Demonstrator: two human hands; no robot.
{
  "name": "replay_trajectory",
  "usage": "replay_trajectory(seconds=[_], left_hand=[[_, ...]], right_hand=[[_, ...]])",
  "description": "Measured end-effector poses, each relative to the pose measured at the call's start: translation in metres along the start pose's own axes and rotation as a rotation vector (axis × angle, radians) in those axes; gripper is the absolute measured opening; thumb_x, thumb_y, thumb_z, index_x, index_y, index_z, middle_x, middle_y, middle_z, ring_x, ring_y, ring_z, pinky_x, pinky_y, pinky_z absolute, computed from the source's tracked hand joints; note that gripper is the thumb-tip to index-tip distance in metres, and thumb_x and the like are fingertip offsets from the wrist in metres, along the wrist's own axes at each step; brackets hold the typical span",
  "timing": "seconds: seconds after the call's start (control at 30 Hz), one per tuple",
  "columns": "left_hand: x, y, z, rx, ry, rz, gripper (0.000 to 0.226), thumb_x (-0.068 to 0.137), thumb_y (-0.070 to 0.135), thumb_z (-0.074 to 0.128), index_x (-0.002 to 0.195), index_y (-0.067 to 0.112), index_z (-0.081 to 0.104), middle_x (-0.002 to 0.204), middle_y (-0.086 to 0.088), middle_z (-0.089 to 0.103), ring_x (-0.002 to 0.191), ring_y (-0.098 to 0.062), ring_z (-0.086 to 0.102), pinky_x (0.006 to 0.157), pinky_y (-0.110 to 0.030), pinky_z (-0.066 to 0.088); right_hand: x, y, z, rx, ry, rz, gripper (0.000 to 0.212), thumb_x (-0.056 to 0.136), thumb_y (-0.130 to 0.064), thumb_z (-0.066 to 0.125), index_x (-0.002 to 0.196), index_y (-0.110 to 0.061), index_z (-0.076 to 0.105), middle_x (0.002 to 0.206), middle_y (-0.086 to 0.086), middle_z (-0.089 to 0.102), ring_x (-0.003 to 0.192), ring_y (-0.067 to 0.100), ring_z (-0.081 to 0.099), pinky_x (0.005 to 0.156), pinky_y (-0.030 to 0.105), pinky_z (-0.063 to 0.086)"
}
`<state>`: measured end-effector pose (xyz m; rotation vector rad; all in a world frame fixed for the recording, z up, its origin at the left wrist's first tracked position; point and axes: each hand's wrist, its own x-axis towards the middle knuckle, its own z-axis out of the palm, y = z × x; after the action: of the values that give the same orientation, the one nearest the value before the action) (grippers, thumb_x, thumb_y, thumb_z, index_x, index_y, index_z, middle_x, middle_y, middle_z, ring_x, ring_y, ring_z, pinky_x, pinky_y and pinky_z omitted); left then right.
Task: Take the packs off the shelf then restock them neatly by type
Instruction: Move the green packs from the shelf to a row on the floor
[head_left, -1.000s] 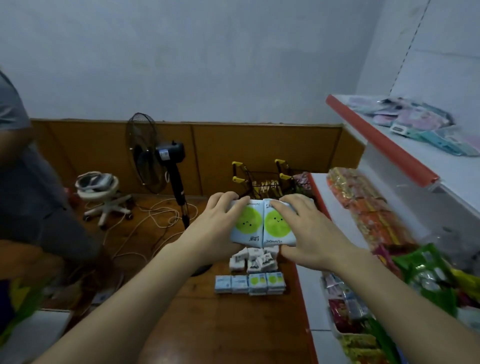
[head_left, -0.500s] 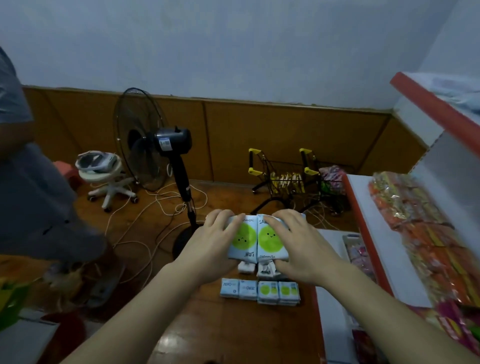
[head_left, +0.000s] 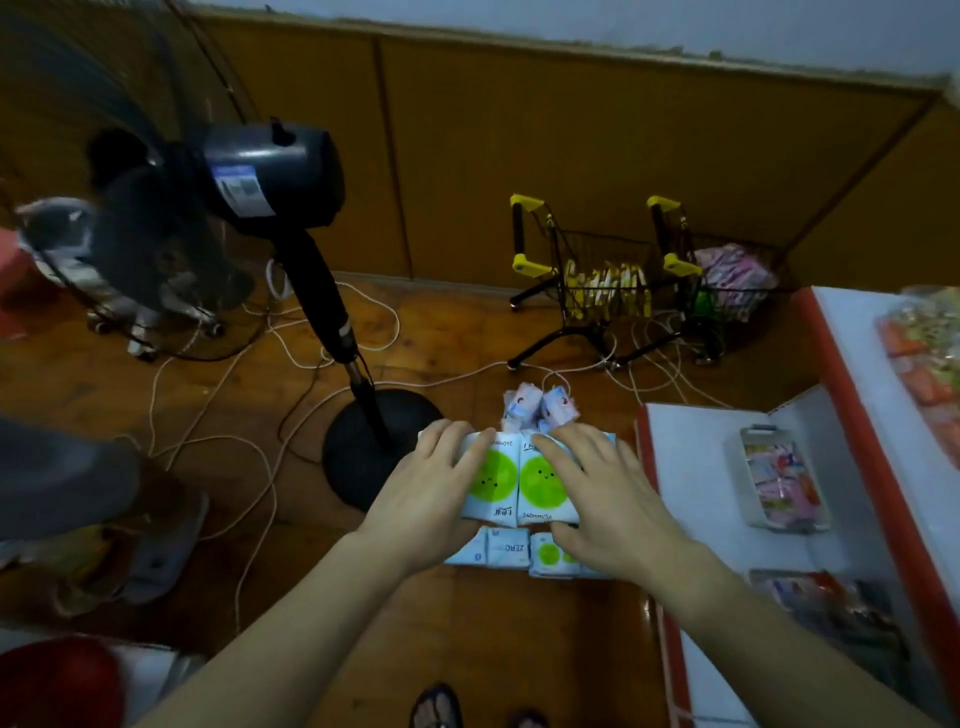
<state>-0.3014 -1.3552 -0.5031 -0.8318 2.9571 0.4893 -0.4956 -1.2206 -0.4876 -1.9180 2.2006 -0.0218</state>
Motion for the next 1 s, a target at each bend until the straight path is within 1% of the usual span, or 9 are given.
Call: replay_trajectory(seconds=[0.07,0.1,0.2,0.3,0.4,0.6,0.67,0.83,1.0], left_hand=[[0.017,-0.016,0.038,0.015,-0.028,-0.019,0.093,0.083,0.048,0.068,0.155,0.027,0.013,0.154,-0.001,0.023,0.146,-0.026,0.012,0.105,-0.045,0.044],[0.026,-0.025,0.058,0.032,-0.038,-0.03,0.093,0.082,0.05,0.068,0.154,0.028,0.013,0.155,-0.001,0.023,0.147,-0.027,0.012,0.109,-0.047,0.039],[0.046,-0.046,0.125,0.075,-0.072,-0.055,0.094,0.079,0.048,0.071,0.153,0.029,0.017,0.152,0.001,0.028,0.147,-0.028,0.015,0.117,-0.053,0.026],[0.06,-0.064,0.196,0.113,-0.094,-0.061,0.093,0.075,0.046,0.074,0.151,0.027,0.023,0.15,0.002,0.033,0.145,-0.028,0.021,0.117,-0.055,0.022],[0.068,-0.082,0.27,0.13,-0.089,-0.052,0.091,0.073,0.047,0.075,0.149,0.024,0.031,0.146,0.0,0.04,0.142,-0.031,0.029,0.117,-0.058,0.022],[0.073,-0.115,0.408,0.08,-0.134,-0.069,0.086,0.076,0.052,0.071,0.148,0.023,0.033,0.145,-0.003,0.042,0.14,-0.033,0.031,0.112,-0.054,0.03],[0.075,-0.122,0.447,0.069,-0.152,-0.078,0.088,0.077,0.053,0.07,0.149,0.023,0.03,0.147,-0.003,0.04,0.141,-0.032,0.029,0.112,-0.053,0.032],[0.086,-0.141,0.528,0.08,-0.198,-0.098,0.089,0.081,0.049,0.069,0.153,0.023,0.024,0.152,-0.005,0.035,0.141,-0.031,0.026,0.114,-0.052,0.026],[0.096,-0.155,0.587,0.086,-0.267,-0.121,0.09,0.086,0.046,0.065,0.156,0.025,0.012,0.157,-0.005,0.023,0.146,-0.03,0.014,0.119,-0.053,0.019]], right_hand=[[0.018,0.012,0.038,-0.04,-0.009,0.001,0.091,0.072,-0.047,0.069,0.151,-0.025,0.03,0.151,-0.001,0.037,0.145,0.025,0.029,0.116,0.059,0.026],[0.027,0.018,0.058,-0.052,-0.017,0.003,0.091,0.071,-0.048,0.07,0.15,-0.025,0.033,0.15,-0.001,0.039,0.144,0.024,0.031,0.117,0.06,0.024],[0.051,0.039,0.127,-0.054,-0.041,-0.004,0.092,0.065,-0.047,0.078,0.146,-0.022,0.041,0.144,0.0,0.048,0.139,0.025,0.04,0.115,0.063,0.025],[0.067,0.057,0.204,-0.021,-0.057,-0.012,0.094,0.068,-0.043,0.079,0.149,-0.021,0.036,0.144,0.002,0.047,0.139,0.027,0.04,0.116,0.06,0.026],[0.075,0.071,0.281,-0.013,-0.077,-0.013,0.094,0.073,-0.044,0.075,0.152,-0.021,0.03,0.146,0.003,0.043,0.139,0.028,0.038,0.118,0.057,0.024],[0.085,0.09,0.422,0.019,-0.114,-0.042,0.094,0.071,-0.04,0.073,0.151,-0.018,0.03,0.144,0.006,0.043,0.137,0.031,0.039,0.115,0.06,0.027],[0.089,0.096,0.463,0.016,-0.132,-0.039,0.094,0.071,-0.04,0.071,0.152,-0.018,0.03,0.144,0.006,0.042,0.137,0.03,0.037,0.116,0.06,0.025],[0.101,0.11,0.548,0.004,-0.166,-0.039,0.095,0.069,-0.041,0.071,0.151,-0.018,0.03,0.141,0.006,0.044,0.135,0.028,0.04,0.118,0.06,0.02],[0.109,0.124,0.609,0.002,-0.173,-0.043,0.093,0.069,-0.043,0.074,0.15,-0.018,0.034,0.139,0.005,0.048,0.133,0.026,0.044,0.117,0.061,0.023]])
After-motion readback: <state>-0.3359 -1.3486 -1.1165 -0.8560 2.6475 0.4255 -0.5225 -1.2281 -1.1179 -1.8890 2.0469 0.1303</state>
